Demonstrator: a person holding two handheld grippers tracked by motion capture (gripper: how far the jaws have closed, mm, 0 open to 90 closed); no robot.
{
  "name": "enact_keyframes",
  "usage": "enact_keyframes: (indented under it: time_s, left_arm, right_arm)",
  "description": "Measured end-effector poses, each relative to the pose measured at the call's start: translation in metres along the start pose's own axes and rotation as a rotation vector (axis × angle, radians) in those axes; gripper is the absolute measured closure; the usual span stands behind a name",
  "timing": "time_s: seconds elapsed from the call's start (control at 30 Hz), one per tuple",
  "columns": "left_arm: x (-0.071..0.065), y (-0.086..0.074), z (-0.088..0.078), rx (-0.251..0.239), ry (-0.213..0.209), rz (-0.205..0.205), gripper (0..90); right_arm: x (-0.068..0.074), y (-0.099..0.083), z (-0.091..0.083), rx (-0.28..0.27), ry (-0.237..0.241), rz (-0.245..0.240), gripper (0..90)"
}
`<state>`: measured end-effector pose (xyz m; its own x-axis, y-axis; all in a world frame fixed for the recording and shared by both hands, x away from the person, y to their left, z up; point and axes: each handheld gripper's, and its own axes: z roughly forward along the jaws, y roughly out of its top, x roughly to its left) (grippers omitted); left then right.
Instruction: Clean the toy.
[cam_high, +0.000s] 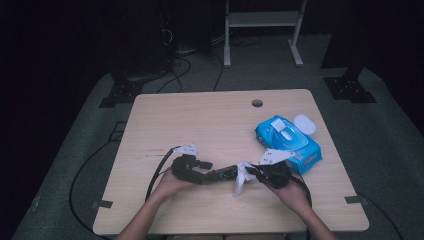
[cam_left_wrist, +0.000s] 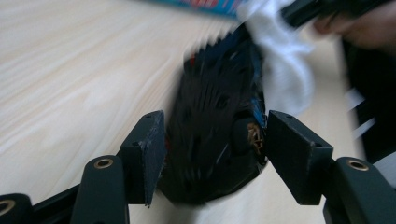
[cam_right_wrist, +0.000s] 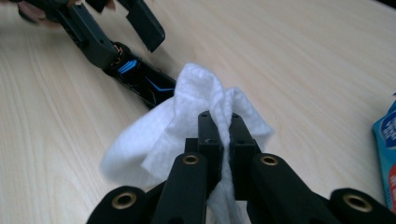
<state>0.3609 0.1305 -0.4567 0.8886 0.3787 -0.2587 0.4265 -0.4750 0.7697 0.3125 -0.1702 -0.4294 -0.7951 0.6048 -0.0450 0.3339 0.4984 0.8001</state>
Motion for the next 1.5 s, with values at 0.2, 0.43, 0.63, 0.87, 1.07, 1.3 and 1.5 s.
enact_keyframes:
  time_s: [0.2,0.43,0.63,0.87,1.07,1.3,1.5]
  left_arm:
    - [-0.001,-0.006,0.003,-0.008,0.022,0.033,40.1]
    - [-0.005,-0.006,0.005,0.004,0.035,0.075,37.7]
    - [-0.008,-0.005,0.004,0.001,0.069,0.114,30.4]
    - [-0.013,-0.005,0.003,-0.001,0.108,0.162,19.0]
    - [-0.011,-0.009,0.008,0.027,0.130,0.180,15.9]
    - [-0.015,-0.009,0.019,0.068,0.157,0.217,12.2]
    - [-0.021,-0.012,0.024,0.107,0.181,0.283,23.5]
  right_arm:
    - [0.003,-0.008,0.011,0.051,0.013,-0.007,86.5]
    - [-0.008,0.008,0.012,0.010,-0.001,0.018,86.5]
    - [-0.013,0.006,0.029,0.051,0.003,0.020,86.3]
    - [-0.011,0.001,0.028,0.064,0.013,0.025,86.3]
    - [-0.009,-0.005,0.028,0.066,0.022,0.037,86.3]
    - [-0.009,-0.006,0.028,0.059,0.029,0.039,86.3]
    - [-0.008,-0.004,0.028,0.055,0.034,0.054,86.3]
